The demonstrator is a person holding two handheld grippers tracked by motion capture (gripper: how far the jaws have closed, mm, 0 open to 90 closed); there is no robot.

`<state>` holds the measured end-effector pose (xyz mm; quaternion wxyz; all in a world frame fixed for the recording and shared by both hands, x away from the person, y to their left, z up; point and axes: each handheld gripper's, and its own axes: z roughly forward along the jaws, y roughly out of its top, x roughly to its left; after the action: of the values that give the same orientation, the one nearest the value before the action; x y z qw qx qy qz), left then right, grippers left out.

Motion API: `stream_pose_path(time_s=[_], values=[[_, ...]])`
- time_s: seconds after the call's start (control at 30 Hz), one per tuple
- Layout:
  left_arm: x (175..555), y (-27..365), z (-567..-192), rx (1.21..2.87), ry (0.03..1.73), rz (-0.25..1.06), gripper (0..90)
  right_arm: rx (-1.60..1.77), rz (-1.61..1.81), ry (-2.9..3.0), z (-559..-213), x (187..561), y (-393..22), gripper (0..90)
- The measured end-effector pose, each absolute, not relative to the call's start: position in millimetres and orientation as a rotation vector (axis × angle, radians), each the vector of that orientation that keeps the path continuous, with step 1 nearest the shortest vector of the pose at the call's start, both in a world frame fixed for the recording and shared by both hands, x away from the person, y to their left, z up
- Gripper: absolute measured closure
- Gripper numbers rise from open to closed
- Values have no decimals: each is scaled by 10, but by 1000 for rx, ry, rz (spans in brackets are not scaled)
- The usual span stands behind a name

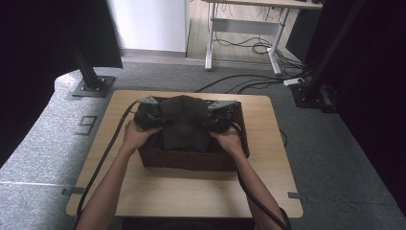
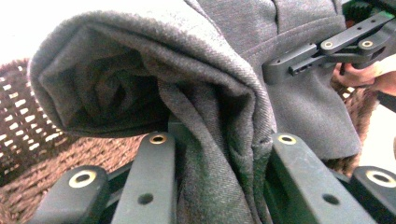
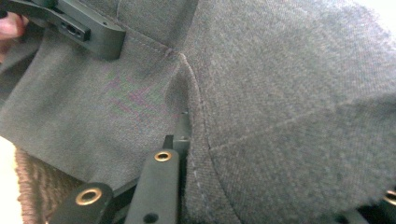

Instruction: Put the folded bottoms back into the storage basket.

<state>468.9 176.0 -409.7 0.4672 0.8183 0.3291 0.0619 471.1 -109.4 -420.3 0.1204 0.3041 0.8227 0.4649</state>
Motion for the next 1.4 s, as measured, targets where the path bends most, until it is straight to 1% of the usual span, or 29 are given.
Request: stream_pose_path(time_s=[0.13, 0.23, 0.27, 0.33, 0.43, 0.57, 0.6, 0.63, 0.67, 0.77, 0.83, 0.93, 1.03, 1.07, 1.1, 1.13, 1.17, 1.2, 1.23, 1.27, 1.3, 1.4], values=[[4730, 1673, -4168, 2027, 815, 131, 721, 905, 1308, 2425, -4265, 4719, -1115, 702], [4790, 1508, -4236, 2026, 811, 86, 721, 951, 1282, 2427, -4304, 4717, -1262, 701], [4790, 1508, -4236, 2026, 811, 86, 721, 951, 1282, 2427, -4304, 4717, -1262, 701], [4807, 1335, -4284, 2044, 797, 65, 721, 981, 1249, 2427, -4303, 4703, -1407, 702], [4821, 1246, -4333, 2065, 809, 49, 720, 1014, 1213, 2433, -4309, 4707, -1492, 702], [4829, 1282, -4339, 2095, 836, 56, 717, 1028, 1195, 2452, -4325, 4751, -1437, 697], [4828, 1340, -4305, 2125, 853, 85, 716, 1030, 1196, 2455, -4327, 4763, -1408, 694], [4828, 1340, -4305, 2125, 853, 85, 715, 1030, 1196, 2455, -4327, 4763, -1408, 694], [4825, 1372, -4286, 2142, 860, 105, 713, 1040, 1202, 2470, -4341, 4803, -1307, 687], [4818, 1456, -4255, 2185, 882, 144, 709, 1042, 1202, 2484, -4360, 4826, -1213, 681], [4830, 1482, -4282, 2201, 904, 154, 701, 1051, 1189, 2493, -4394, 4843, -1143, 668], [4867, 1447, -4342, 2220, 935, 159, 681, 1088, 1156, 2493, -4411, 4859, -1154, 648], [4902, 1341, -4379, 2293, 989, 275, 577, 1202, 1098, 2455, -4410, 4894, -1276, 549], [4902, 1341, -4379, 2293, 989, 275, 545, 1202, 1098, 2455, -4410, 4894, -1276, 549], [4904, 1341, -4383, 2292, 1004, 299, 506, 1274, 1052, 2435, -4408, 4920, -1336, 456], [4906, 1350, -4378, 2298, 1020, 325, 506, 1274, 1052, 2435, -4408, 4920, -1336, 456], [4903, 1361, -4368, 2300, 1037, 359, 422, 1316, 1032, 2399, -4399, 4944, -1403, 368], [4899, 1372, -4358, 2306, 1043, 385, 395, 1324, 1033, 2381, -4391, 4948, -1430, 337], [4890, 1393, -4339, 2314, 1052, 425, 395, 1324, 1033, 2381, -4391, 4948, -1430, 337], [4881, 1417, -4316, 2310, 1058, 458, 334, 1352, 1027, 2334, -4344, 4944, -1500, 283], [4872, 1450, -4286, 2297, 1062, 477, 334, 1352, 1027, 2334, -4344, 4944, -1500, 283], [4864, 1564, -4196, 2229, 1079, 453, 298, 1332, 1042, 2295, -4243, 4910, -1584, 266]])
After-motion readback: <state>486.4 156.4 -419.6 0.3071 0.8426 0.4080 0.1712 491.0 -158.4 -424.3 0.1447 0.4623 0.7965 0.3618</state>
